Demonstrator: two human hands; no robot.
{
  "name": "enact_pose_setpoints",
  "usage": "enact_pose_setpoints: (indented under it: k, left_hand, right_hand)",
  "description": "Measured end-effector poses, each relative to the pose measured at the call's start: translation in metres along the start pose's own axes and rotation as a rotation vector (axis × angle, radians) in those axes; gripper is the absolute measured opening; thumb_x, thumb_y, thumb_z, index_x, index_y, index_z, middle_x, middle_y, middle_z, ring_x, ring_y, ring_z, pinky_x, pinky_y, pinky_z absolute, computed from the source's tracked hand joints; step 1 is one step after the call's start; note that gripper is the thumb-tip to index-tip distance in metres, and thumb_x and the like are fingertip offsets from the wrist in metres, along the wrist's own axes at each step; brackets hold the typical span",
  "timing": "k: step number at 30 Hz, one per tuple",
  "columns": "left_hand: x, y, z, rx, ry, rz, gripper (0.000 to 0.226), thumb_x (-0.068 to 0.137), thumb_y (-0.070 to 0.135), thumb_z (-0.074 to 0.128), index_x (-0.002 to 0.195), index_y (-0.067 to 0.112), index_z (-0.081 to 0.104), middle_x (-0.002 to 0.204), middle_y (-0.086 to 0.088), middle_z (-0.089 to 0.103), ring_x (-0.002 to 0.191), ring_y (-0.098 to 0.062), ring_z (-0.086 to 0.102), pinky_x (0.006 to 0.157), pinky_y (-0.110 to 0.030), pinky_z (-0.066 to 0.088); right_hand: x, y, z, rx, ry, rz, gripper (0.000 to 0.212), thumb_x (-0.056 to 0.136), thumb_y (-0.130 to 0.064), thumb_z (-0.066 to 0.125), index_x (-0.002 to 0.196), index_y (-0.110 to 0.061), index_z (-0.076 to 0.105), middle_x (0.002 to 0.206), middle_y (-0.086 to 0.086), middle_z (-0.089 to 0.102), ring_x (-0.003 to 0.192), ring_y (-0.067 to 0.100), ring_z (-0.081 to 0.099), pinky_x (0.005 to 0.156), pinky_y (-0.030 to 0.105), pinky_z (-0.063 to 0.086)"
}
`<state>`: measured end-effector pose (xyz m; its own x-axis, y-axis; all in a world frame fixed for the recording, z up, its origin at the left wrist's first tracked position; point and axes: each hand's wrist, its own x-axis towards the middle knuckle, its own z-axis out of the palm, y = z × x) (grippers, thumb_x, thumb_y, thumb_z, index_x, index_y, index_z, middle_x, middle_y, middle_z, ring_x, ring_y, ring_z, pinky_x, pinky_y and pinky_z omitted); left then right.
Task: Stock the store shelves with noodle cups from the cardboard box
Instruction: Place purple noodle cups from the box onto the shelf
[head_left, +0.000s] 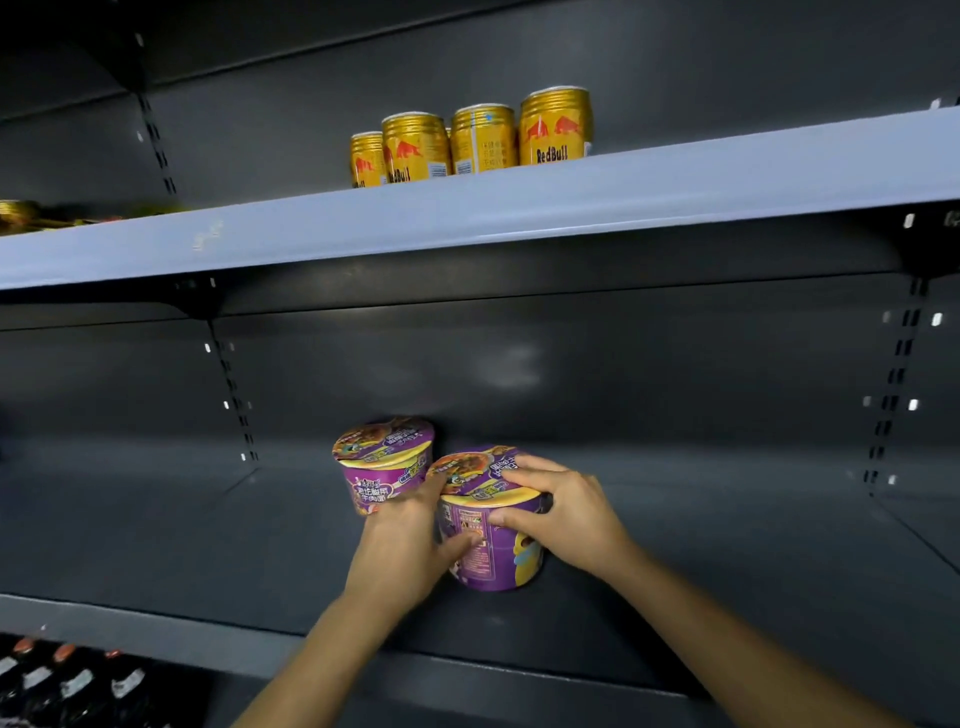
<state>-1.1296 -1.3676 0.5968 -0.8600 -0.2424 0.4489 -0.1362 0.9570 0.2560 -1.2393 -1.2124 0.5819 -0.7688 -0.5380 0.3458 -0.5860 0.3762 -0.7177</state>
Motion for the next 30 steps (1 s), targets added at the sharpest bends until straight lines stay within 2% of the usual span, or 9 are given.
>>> enact_pose_setpoints:
  k: [3, 6, 12, 17, 20, 23, 26, 28, 30]
  left_hand:
    - [0.013, -0.004, 0.010, 0.002, -0.014, 0.001, 0.078, 0.082, 0.050, 0.065, 0.146, 0.024, 0.030, 0.130, 0.003, 0.058, 0.114, -0.013, 0.057, 0.090, -0.024, 0.046]
    - [0.026, -0.010, 0.017, 0.006, -0.015, 0.005, 0.078, 0.082, 0.049, 0.066, 0.147, 0.023, 0.031, 0.131, 0.003, 0.059, 0.113, -0.013, 0.058, 0.090, -0.023, 0.046]
    - [0.045, -0.019, 0.028, 0.034, -0.045, -0.001, 0.077, 0.083, 0.047, 0.066, 0.147, 0.023, 0.031, 0.127, 0.001, 0.060, 0.113, -0.016, 0.058, 0.089, -0.024, 0.044]
    - [0.055, -0.025, 0.035, 0.062, -0.033, -0.017, 0.077, 0.083, 0.050, 0.064, 0.147, 0.024, 0.031, 0.134, 0.000, 0.056, 0.116, -0.018, 0.056, 0.091, -0.027, 0.046]
    - [0.059, -0.028, 0.037, 0.114, -0.037, -0.047, 0.076, 0.083, 0.053, 0.062, 0.147, 0.026, 0.030, 0.134, -0.003, 0.051, 0.118, -0.021, 0.053, 0.093, -0.030, 0.046]
    - [0.061, -0.028, 0.039, 0.154, 0.018, -0.040, 0.072, 0.082, 0.050, 0.065, 0.143, 0.026, 0.038, 0.119, -0.003, 0.047, 0.111, -0.021, 0.051, 0.088, -0.030, 0.047]
    - [0.066, -0.037, 0.037, 0.124, 0.118, 0.089, 0.063, 0.070, 0.038, 0.080, 0.126, 0.018, 0.060, 0.100, -0.001, 0.048, 0.093, -0.021, 0.052, 0.076, -0.032, 0.051]
    - [0.071, -0.049, 0.037, 0.139, 0.197, 0.155, 0.059, 0.065, 0.030, 0.081, 0.119, 0.015, 0.064, 0.106, -0.003, 0.053, 0.097, -0.025, 0.052, 0.078, -0.040, 0.051]
    - [0.076, -0.056, 0.034, 0.181, 0.179, 0.123, 0.062, 0.066, 0.028, 0.071, 0.126, 0.016, 0.059, 0.126, -0.006, 0.051, 0.116, -0.029, 0.047, 0.094, -0.048, 0.045]
  right_hand:
    - [0.012, 0.008, 0.002, -0.015, -0.015, 0.001, 0.069, 0.073, -0.047, 0.075, 0.135, -0.024, 0.053, 0.147, -0.008, 0.040, 0.128, 0.009, 0.044, 0.093, 0.027, 0.052]
    - [0.024, 0.013, 0.004, -0.069, -0.013, -0.008, 0.069, 0.076, -0.047, 0.073, 0.137, -0.024, 0.051, 0.149, -0.008, 0.037, 0.133, 0.011, 0.038, 0.100, 0.029, 0.047]
    - [0.044, 0.023, 0.014, -0.106, -0.029, -0.028, 0.068, 0.077, -0.047, 0.072, 0.137, -0.024, 0.050, 0.150, -0.005, 0.037, 0.138, 0.015, 0.032, 0.106, 0.040, 0.041]
    - [0.056, 0.030, 0.017, -0.132, -0.022, -0.034, 0.068, 0.078, -0.048, 0.071, 0.137, -0.024, 0.049, 0.150, -0.006, 0.037, 0.138, 0.016, 0.030, 0.108, 0.039, 0.039]
    - [0.061, 0.032, 0.019, -0.180, -0.008, -0.039, 0.066, 0.079, -0.051, 0.069, 0.137, -0.028, 0.049, 0.150, -0.009, 0.037, 0.142, 0.020, 0.023, 0.113, 0.038, 0.031]
    - [0.065, 0.033, 0.018, -0.265, 0.002, -0.070, 0.064, 0.080, -0.054, 0.066, 0.137, -0.031, 0.049, 0.150, -0.008, 0.038, 0.145, 0.026, 0.014, 0.115, 0.041, 0.024]
    - [0.068, 0.033, 0.016, -0.325, 0.024, -0.149, 0.063, 0.080, -0.054, 0.065, 0.135, -0.028, 0.051, 0.150, -0.005, 0.038, 0.146, 0.020, 0.010, 0.117, 0.035, 0.015]
    - [0.070, 0.029, 0.014, -0.390, 0.007, -0.206, 0.062, 0.082, -0.053, 0.063, 0.137, -0.025, 0.050, 0.151, -0.004, 0.037, 0.147, 0.016, 0.008, 0.117, 0.033, 0.009]
    - [0.072, 0.023, 0.011, -0.490, -0.049, -0.254, 0.064, 0.085, -0.052, 0.060, 0.139, -0.022, 0.047, 0.152, -0.003, 0.033, 0.146, 0.016, 0.007, 0.118, 0.033, 0.004]
